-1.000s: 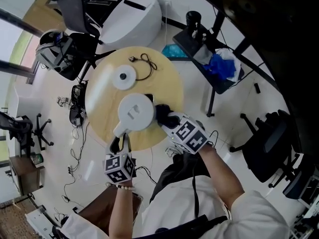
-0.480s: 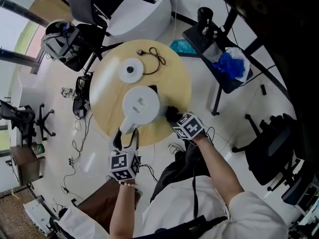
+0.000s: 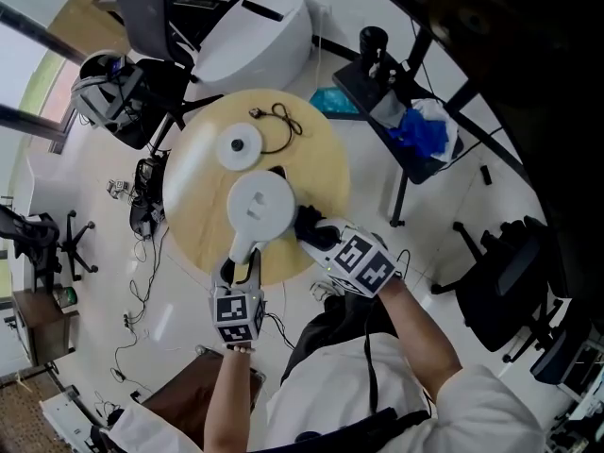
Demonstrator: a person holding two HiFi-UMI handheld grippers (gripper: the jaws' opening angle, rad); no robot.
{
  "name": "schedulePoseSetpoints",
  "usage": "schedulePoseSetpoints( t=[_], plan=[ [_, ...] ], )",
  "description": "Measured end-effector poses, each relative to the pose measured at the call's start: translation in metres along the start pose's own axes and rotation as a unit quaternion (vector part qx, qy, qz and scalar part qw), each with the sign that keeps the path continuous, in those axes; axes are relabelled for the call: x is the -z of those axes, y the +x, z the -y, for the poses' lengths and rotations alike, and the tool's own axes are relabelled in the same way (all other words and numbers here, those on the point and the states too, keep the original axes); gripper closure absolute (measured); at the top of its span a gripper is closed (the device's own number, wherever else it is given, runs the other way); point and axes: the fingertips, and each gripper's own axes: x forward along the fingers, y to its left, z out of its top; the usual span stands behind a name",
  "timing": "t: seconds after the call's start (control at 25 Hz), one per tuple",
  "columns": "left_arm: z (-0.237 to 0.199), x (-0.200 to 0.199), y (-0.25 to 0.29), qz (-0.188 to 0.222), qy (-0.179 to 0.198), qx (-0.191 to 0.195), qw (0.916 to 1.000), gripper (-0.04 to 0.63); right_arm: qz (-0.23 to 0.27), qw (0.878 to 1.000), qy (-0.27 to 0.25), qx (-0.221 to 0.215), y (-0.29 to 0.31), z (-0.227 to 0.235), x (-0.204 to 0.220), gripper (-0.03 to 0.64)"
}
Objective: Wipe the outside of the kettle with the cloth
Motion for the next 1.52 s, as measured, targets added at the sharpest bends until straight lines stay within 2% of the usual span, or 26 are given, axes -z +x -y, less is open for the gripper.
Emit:
schedulePoseSetpoints(
  t=[0.08, 0.2, 0.36, 0.56, 0.88, 1.08, 1.28, 1.52],
  plan=[
    [0.013, 0.001, -0.002, -0.001, 0.007, 0.014, 0.9999, 0.438, 0.019, 1.000, -0.016, 0.004, -0.013, -0.007, -0.020, 0.552],
    [0.025, 0.002, -0.004, -0.001, -0.002, 0.024, 0.9997, 0.440, 0.032, 0.999, -0.036, 0.010, -0.027, -0.013, -0.041, 0.552],
    [0.030, 0.001, -0.003, -0.001, -0.005, 0.034, 0.9994, 0.440, 0.017, 0.999, -0.044, 0.019, -0.026, -0.012, -0.040, 0.552],
    [0.036, 0.000, -0.005, -0.002, -0.008, 0.041, 0.9991, 0.440, -0.026, 0.999, -0.014, 0.020, 0.004, 0.004, 0.005, 0.552],
    [0.049, 0.002, -0.008, -0.019, -0.033, 0.032, 0.9988, 0.439, -0.105, 0.991, 0.083, -0.017, 0.071, 0.025, 0.095, 0.552],
    [0.058, 0.003, -0.009, -0.020, -0.048, 0.041, 0.9978, 0.437, -0.130, 0.987, 0.098, -0.017, 0.092, 0.033, 0.124, 0.552],
    [0.060, 0.004, -0.009, -0.017, -0.044, 0.053, 0.9975, 0.434, -0.102, 0.992, 0.071, -0.039, 0.071, 0.012, 0.093, 0.552],
    [0.063, 0.006, -0.005, -0.015, -0.042, 0.062, 0.9971, 0.433, -0.028, 0.992, 0.017, -0.122, 0.022, -0.033, 0.020, 0.552]
  ],
)
